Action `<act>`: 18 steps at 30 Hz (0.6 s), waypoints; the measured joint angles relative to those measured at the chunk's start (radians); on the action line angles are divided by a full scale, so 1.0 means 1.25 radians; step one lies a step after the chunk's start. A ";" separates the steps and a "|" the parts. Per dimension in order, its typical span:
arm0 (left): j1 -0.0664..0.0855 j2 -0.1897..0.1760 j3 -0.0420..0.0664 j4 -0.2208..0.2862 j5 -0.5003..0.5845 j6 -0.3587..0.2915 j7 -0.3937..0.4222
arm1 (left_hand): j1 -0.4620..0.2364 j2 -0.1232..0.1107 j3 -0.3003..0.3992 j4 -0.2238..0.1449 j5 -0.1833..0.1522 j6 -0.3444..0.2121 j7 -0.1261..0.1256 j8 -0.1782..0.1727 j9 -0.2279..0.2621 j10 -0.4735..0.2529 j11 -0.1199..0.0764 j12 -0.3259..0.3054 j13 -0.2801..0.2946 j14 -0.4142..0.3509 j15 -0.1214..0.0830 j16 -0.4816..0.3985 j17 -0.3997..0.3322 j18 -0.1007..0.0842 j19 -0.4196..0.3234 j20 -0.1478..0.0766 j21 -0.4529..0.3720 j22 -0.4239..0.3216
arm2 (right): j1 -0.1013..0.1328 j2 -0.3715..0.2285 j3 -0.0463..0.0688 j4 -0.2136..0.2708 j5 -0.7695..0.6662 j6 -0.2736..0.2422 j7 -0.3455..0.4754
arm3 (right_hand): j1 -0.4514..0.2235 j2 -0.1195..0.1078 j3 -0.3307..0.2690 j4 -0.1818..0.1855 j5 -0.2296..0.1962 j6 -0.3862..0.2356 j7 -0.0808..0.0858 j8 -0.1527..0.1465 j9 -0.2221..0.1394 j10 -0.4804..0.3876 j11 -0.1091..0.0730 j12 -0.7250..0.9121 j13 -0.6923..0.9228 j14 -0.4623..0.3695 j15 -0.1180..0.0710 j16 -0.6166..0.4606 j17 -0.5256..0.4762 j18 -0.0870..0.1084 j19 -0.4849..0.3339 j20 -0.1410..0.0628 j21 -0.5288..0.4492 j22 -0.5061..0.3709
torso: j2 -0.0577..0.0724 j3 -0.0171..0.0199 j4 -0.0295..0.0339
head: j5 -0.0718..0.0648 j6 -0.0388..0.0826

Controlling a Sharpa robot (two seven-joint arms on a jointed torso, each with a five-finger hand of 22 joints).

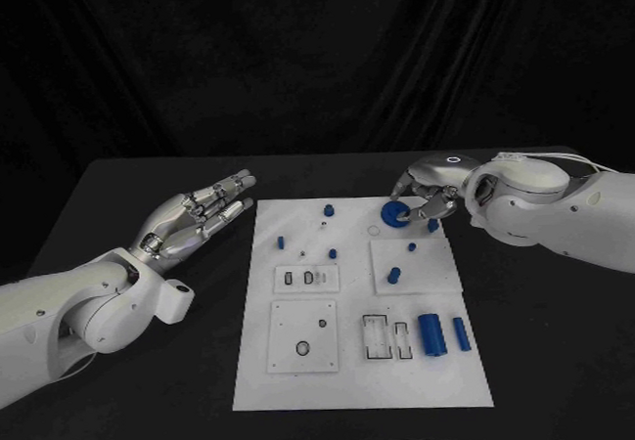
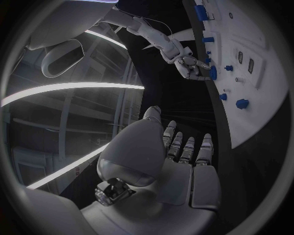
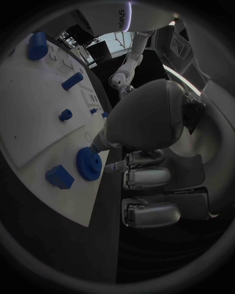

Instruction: Assemble the parts on the task board

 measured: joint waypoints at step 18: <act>0.000 0.000 0.000 -0.001 0.000 0.006 -0.001 | 0.000 0.000 0.000 0.000 0.000 0.000 0.000 0.000 0.000 0.000 0.000 0.000 0.000 0.000 0.000 0.000 0.000 0.000 0.000 0.000 0.000 0.000 | -0.012 0.008 0.002 -0.013 0.001 0.008 -0.007 | 0.024 0.012 0.004 -0.060 0.145 -0.023 0.008 0.156 0.099 0.000 0.006 0.000 0.000 0.000 0.000 0.000 0.000 0.000 0.000 0.006 0.000 0.000 | 0.000 -0.0005 -0.0001 | 0.002 -0.005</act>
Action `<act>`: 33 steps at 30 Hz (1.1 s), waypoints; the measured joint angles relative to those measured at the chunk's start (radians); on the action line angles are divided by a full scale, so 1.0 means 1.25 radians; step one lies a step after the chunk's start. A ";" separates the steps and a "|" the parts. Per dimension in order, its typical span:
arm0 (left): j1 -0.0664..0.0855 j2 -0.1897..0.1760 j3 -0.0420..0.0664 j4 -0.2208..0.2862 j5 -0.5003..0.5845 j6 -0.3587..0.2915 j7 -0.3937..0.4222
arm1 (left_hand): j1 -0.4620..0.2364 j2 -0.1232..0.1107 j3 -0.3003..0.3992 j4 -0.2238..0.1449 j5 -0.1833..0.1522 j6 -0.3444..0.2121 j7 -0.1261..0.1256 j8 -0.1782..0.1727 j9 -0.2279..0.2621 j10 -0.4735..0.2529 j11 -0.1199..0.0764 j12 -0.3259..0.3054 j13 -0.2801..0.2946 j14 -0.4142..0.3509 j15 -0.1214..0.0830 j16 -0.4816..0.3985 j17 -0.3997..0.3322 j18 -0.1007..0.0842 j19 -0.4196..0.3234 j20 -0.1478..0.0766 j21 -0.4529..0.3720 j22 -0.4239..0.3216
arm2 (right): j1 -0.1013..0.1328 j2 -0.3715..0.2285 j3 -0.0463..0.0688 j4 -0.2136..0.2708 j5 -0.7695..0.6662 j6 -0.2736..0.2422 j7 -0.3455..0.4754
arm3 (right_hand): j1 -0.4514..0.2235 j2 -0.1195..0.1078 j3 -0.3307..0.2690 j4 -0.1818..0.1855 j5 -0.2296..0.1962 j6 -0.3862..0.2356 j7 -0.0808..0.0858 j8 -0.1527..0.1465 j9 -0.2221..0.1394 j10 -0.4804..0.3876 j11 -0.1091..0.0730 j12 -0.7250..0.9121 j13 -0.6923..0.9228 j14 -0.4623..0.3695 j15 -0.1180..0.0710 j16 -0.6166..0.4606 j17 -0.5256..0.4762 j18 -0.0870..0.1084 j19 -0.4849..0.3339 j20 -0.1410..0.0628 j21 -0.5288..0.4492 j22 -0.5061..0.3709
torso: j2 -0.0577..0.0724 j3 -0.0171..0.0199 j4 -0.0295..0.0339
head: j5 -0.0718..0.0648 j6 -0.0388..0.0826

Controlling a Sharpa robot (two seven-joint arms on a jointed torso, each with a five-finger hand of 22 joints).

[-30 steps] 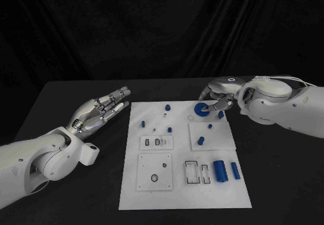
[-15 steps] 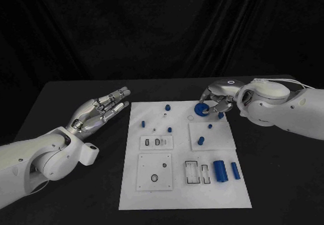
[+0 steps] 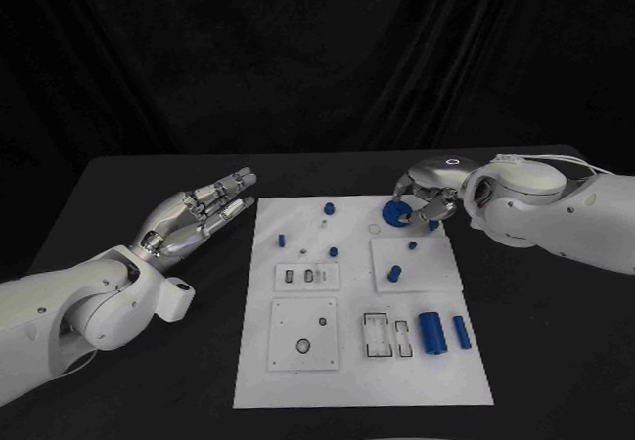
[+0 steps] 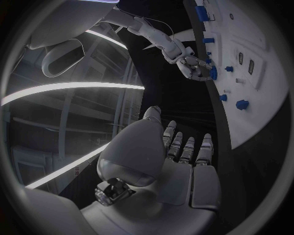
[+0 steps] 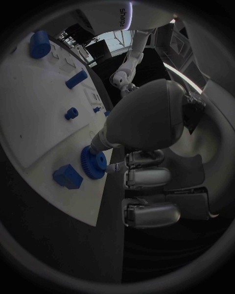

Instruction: Assemble the parts on the task board

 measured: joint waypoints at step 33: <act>0.000 -0.007 0.000 0.011 0.000 0.005 -0.002 | 0.000 0.000 0.002 -0.002 0.000 0.003 0.003 0.000 0.000 0.000 0.000 0.003 0.001 0.003 0.003 0.000 0.000 0.000 0.003 0.003 0.003 0.000 | 0.036 0.074 -0.001 0.061 0.001 -0.067 0.034 | -0.026 0.002 0.063 -0.033 0.187 -0.041 0.011 0.083 0.015 0.000 0.012 0.000 0.000 0.000 0.012 0.000 0.000 0.000 0.000 0.006 0.006 0.000 | -0.001 -0.0002 -0.0002 | 0.007 -0.004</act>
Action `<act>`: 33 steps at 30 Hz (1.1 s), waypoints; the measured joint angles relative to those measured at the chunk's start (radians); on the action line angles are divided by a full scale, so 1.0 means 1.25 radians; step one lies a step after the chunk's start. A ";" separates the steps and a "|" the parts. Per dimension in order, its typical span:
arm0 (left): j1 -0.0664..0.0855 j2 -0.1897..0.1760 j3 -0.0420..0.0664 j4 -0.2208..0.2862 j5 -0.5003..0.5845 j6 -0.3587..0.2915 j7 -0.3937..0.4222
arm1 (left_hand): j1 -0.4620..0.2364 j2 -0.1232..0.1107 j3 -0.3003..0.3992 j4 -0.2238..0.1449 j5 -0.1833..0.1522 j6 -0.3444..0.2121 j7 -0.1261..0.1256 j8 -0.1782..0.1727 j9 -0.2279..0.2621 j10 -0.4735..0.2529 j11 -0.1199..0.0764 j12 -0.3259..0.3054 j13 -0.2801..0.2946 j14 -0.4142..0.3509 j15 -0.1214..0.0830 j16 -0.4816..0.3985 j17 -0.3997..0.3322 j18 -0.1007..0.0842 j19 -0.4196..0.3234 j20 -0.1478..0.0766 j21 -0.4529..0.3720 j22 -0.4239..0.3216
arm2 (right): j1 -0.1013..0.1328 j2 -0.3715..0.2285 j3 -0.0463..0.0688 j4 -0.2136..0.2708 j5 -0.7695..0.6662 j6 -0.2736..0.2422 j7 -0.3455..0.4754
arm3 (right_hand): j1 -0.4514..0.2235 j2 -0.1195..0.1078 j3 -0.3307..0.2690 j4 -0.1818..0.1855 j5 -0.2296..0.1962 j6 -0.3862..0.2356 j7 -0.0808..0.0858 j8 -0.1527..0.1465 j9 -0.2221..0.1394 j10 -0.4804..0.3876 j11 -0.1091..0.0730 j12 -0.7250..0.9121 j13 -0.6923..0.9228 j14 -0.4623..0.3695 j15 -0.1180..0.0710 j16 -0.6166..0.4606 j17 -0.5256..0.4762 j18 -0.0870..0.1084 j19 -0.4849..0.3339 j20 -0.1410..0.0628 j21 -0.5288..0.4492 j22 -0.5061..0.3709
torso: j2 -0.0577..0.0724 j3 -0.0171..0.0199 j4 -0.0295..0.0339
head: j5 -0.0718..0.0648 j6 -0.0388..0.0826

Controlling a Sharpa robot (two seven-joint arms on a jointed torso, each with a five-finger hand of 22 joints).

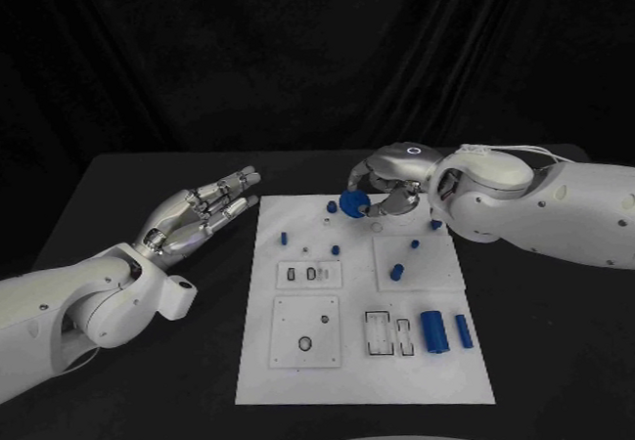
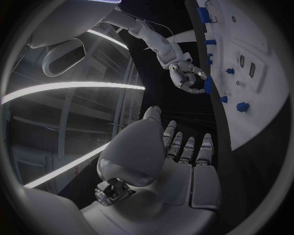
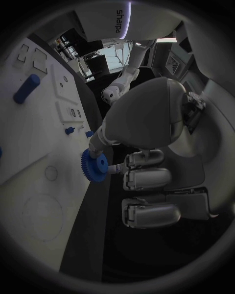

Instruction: Assemble the parts on the task board

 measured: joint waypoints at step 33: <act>0.000 0.018 0.000 -0.007 0.000 0.003 -0.003 | 0.003 0.003 0.000 0.000 0.003 -0.002 0.002 0.000 0.000 0.003 0.002 0.000 0.000 0.000 0.000 0.000 0.001 0.000 0.000 0.000 0.000 0.000 | -0.027 0.149 0.000 -0.122 0.000 0.057 0.029 | -0.010 -0.004 0.014 -0.004 -0.013 0.007 0.007 0.000 0.000 0.000 0.011 0.000 0.000 0.002 0.008 0.000 0.000 0.000 0.003 0.009 0.001 0.000 | 0.000 0.0006 0.0014 | -0.003 -0.009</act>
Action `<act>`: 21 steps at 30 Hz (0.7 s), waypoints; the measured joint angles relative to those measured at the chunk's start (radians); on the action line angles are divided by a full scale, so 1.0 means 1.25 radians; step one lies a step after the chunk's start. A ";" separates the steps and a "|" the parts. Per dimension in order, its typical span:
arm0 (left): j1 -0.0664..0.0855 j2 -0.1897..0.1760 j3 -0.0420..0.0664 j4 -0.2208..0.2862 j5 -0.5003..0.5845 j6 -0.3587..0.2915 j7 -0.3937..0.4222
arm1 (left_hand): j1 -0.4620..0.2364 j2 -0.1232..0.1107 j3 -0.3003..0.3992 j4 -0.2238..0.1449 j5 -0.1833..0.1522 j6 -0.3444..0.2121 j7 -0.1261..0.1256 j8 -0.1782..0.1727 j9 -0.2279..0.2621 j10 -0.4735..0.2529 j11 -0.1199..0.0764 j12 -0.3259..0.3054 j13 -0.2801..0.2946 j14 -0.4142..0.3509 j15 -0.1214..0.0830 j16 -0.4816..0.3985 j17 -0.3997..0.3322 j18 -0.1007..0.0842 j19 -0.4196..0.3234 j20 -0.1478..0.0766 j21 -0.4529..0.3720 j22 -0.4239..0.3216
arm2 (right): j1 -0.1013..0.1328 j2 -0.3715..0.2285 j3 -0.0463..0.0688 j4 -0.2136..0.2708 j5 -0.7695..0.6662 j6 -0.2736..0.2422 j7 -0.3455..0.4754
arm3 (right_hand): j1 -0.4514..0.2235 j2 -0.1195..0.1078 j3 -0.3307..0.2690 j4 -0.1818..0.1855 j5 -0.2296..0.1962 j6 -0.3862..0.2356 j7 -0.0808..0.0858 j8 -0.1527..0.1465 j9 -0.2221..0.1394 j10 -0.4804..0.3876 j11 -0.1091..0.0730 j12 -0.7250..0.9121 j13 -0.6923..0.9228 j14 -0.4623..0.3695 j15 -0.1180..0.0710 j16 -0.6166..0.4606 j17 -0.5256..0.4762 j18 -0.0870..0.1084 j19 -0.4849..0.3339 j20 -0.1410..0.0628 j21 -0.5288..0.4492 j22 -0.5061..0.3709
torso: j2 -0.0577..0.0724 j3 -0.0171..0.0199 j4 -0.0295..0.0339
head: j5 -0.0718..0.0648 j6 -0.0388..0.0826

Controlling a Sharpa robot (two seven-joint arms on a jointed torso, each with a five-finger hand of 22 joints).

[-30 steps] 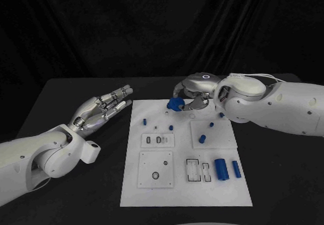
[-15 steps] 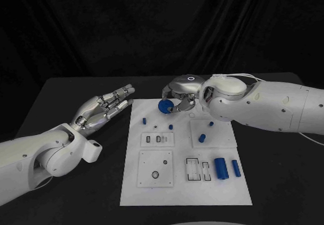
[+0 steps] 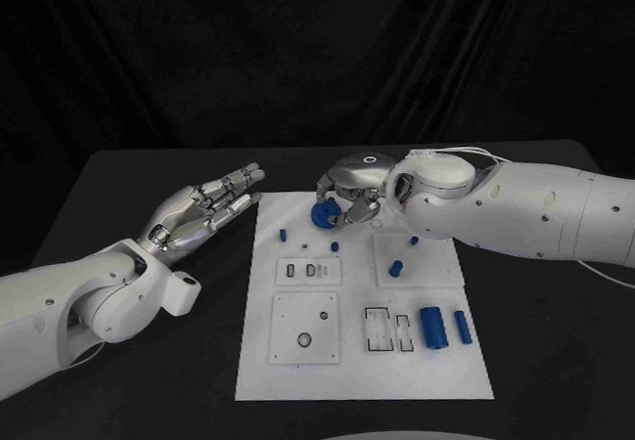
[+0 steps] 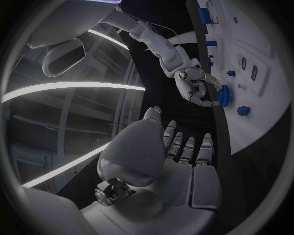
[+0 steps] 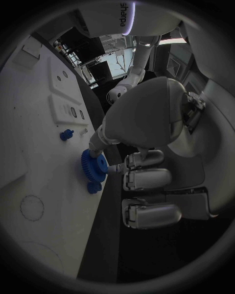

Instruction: Assemble the parts on the task board

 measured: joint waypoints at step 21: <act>0.000 0.001 0.000 -0.003 0.000 0.002 -0.001 | 0.000 0.000 0.000 0.000 0.000 -0.001 0.001 0.000 0.000 0.000 0.000 0.000 0.000 0.000 0.000 0.000 0.000 0.000 0.000 0.000 0.000 0.000 | -0.003 0.000 0.001 -0.005 0.000 0.023 0.000 | -0.006 -0.007 0.033 -0.010 -0.021 -0.018 0.012 -0.039 0.003 0.000 0.006 0.000 0.000 -0.001 0.005 0.000 0.000 0.000 -0.003 0.009 -0.002 0.000 | 0.000 -0.0005 -0.0015 | 0.001 -0.002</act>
